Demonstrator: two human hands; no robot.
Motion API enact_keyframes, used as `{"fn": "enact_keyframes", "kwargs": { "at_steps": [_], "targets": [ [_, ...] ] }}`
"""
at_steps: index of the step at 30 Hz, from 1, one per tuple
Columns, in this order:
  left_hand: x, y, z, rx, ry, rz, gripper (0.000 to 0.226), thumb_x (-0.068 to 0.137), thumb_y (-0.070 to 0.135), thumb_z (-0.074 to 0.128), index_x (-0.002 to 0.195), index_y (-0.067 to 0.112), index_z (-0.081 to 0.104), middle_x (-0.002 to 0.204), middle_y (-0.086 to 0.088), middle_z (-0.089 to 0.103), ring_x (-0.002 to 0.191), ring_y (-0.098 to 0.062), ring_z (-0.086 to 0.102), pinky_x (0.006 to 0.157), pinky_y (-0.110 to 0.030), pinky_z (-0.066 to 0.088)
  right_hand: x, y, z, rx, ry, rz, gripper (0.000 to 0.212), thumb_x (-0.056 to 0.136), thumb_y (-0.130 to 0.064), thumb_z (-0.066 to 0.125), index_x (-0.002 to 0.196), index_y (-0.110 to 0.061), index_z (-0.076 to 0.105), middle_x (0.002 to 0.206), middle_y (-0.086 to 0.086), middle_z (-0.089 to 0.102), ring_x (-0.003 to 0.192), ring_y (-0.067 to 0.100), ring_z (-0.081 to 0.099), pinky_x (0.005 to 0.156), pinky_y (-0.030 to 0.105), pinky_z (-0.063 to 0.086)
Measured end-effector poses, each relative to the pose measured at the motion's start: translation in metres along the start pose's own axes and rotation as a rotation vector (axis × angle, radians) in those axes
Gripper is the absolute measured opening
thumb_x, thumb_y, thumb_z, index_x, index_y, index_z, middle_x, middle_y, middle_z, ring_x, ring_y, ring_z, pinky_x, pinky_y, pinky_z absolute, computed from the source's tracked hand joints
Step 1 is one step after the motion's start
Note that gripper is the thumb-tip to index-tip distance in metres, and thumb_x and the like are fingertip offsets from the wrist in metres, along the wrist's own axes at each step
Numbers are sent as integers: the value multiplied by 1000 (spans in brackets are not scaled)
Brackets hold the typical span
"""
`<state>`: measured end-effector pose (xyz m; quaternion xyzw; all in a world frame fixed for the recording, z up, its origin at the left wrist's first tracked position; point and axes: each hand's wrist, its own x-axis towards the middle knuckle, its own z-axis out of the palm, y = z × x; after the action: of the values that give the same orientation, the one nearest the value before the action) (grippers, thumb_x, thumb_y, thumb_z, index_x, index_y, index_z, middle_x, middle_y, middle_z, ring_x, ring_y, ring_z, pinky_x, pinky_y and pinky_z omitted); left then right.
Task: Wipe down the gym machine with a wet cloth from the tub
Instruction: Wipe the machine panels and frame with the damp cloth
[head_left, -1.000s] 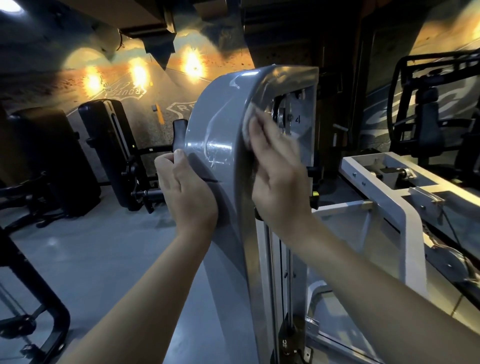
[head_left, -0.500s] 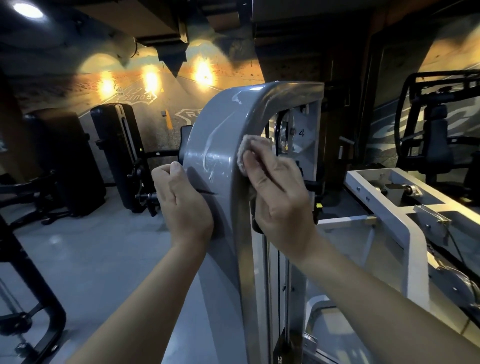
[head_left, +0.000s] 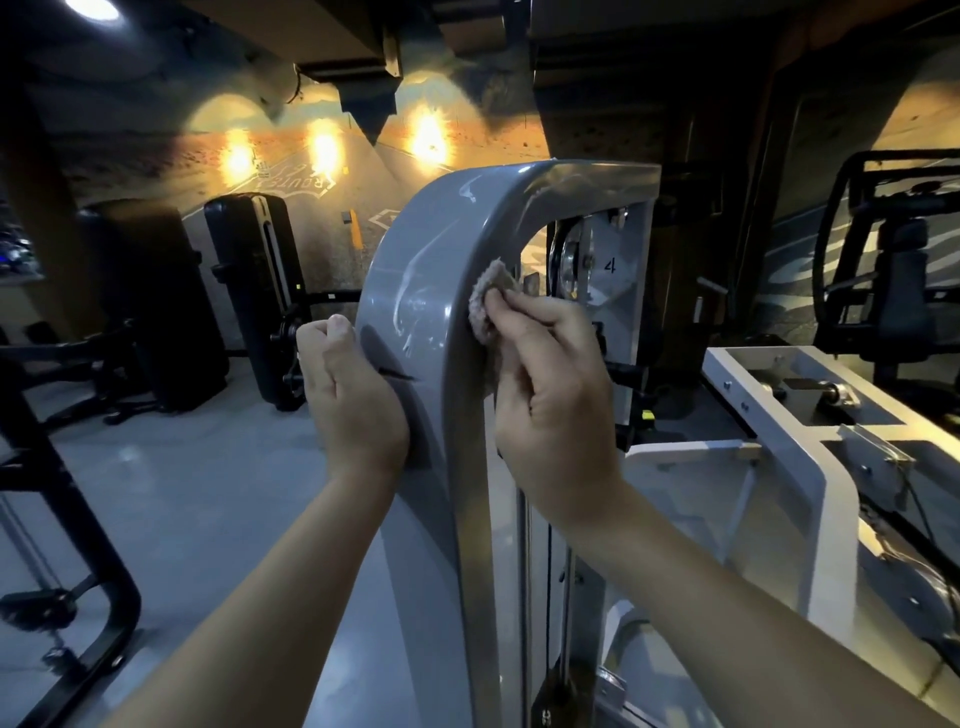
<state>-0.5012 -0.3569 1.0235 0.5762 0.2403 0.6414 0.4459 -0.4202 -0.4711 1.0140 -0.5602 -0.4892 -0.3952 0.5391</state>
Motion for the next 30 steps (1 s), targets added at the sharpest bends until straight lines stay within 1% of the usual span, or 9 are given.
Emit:
{"fn": "enact_keyframes", "kwargs": {
  "at_steps": [3, 8, 12, 15, 19, 23, 25, 28, 30],
  "targets": [
    [-1, 0, 0, 8, 14, -3, 31, 108, 33, 32, 79, 23, 39, 77, 10, 39, 72, -8, 41, 69, -31, 36, 3, 2, -1, 19, -6, -17, 23, 96, 10, 57, 117, 8, 67, 112, 20, 55, 108, 24, 60, 98, 38, 53],
    [-1, 0, -1, 7, 18, -25, 31, 107, 34, 33, 78, 23, 39, 77, 9, 40, 73, -10, 41, 71, -35, 36, 16, 9, -6, 19, -22, -84, 24, 97, 8, 58, 120, 6, 67, 108, 19, 57, 101, 21, 58, 97, 22, 46],
    [0, -1, 0, -1, 27, -30, 29, 105, 36, 33, 80, 23, 39, 78, 8, 41, 73, -8, 41, 70, -32, 36, 51, 20, -1, -4, 72, -32, 22, 101, 0, 58, 119, 5, 68, 107, 18, 61, 98, 20, 60, 92, 16, 43],
    [-1, -1, 0, -3, 33, -32, 25, 105, 37, 32, 84, 25, 40, 81, 7, 44, 77, -10, 44, 73, -35, 39, 39, 17, 5, 14, 77, 18, 21, 99, -3, 63, 117, 6, 68, 111, 19, 61, 102, 18, 59, 93, 18, 45],
    [1, -1, 0, -13, 40, -29, 24, 102, 40, 33, 83, 27, 40, 81, 9, 44, 78, -12, 44, 77, -39, 39, 21, 16, 3, 47, 16, -49, 21, 94, 9, 63, 114, 5, 70, 107, 19, 61, 100, 19, 59, 92, 19, 46],
    [0, -3, -1, 0, 19, -48, 24, 101, 43, 33, 84, 27, 39, 83, 7, 44, 81, -15, 45, 79, -44, 42, 68, 28, 8, 30, 173, 84, 15, 101, -6, 64, 112, -2, 73, 105, 12, 63, 95, 19, 64, 81, 31, 55],
    [0, -3, -1, -7, 19, -39, 24, 102, 41, 33, 85, 27, 40, 82, 7, 45, 79, -12, 45, 77, -39, 40, 56, 19, 15, 45, 195, 129, 15, 101, -4, 62, 112, 1, 72, 106, 12, 60, 93, 19, 62, 81, 28, 54],
    [-1, 0, 0, -23, 28, -15, 23, 102, 37, 33, 84, 26, 38, 81, 8, 43, 74, -7, 43, 73, -35, 38, 21, 7, 15, 43, 119, 34, 15, 96, 6, 62, 109, 7, 70, 103, 18, 57, 94, 15, 56, 87, 17, 45],
    [-1, 0, 0, -29, 30, -16, 23, 104, 34, 34, 84, 26, 38, 81, 8, 42, 74, -8, 42, 72, -34, 37, 30, 14, 11, 26, 85, -11, 14, 95, 8, 61, 105, 7, 71, 100, 19, 58, 94, 17, 56, 86, 19, 45]
  ]
}}
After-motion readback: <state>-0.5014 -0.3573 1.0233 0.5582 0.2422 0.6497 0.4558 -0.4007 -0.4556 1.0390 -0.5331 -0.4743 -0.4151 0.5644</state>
